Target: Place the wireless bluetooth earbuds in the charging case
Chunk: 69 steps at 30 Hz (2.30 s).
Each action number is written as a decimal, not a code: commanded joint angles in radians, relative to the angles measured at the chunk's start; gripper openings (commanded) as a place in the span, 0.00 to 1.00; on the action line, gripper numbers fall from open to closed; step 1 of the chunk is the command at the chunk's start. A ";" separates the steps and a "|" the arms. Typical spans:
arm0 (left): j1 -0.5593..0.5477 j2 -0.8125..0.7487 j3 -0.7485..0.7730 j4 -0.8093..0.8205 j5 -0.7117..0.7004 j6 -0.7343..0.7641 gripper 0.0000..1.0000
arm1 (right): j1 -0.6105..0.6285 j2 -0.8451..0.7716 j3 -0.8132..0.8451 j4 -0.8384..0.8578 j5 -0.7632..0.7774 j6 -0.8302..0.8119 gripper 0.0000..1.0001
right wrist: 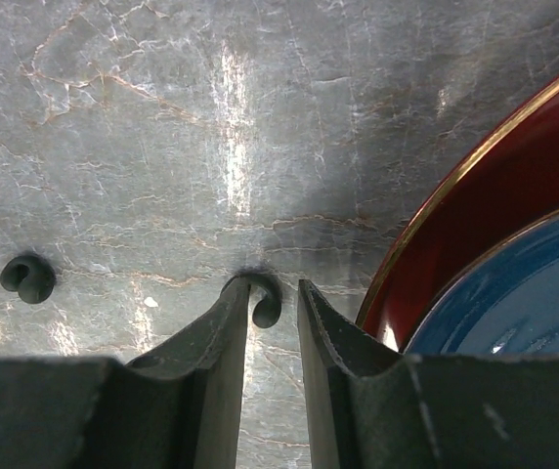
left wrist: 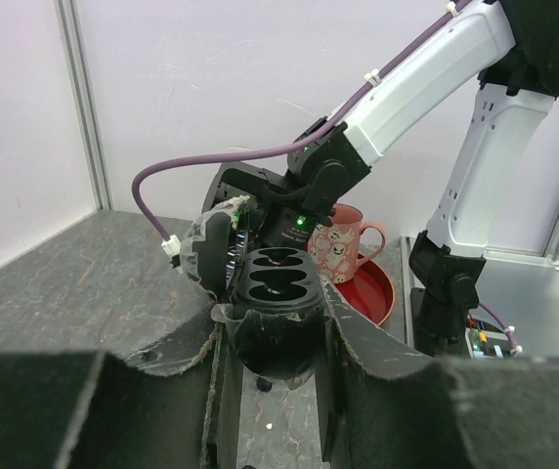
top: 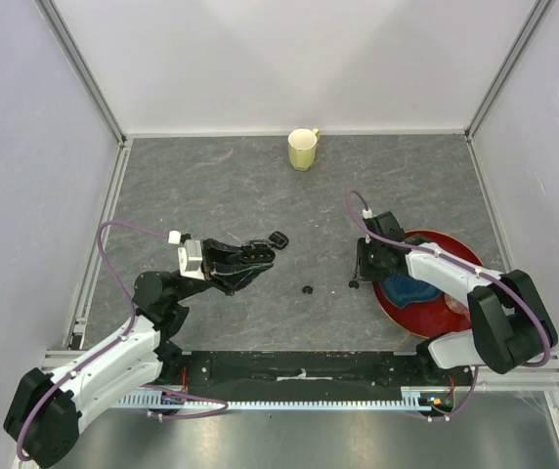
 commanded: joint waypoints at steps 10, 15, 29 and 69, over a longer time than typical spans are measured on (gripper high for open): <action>-0.004 -0.016 -0.011 0.006 -0.027 0.007 0.02 | -0.005 -0.010 -0.042 0.042 -0.050 -0.001 0.34; -0.004 -0.016 -0.011 0.006 -0.027 0.006 0.02 | -0.005 -0.009 -0.051 0.042 -0.047 -0.002 0.34; -0.004 -0.011 -0.009 0.003 -0.030 0.003 0.02 | -0.006 -0.039 -0.068 0.039 -0.089 0.021 0.36; -0.004 0.016 -0.014 -0.002 -0.041 -0.019 0.02 | -0.005 -0.104 -0.095 0.042 -0.178 0.015 0.10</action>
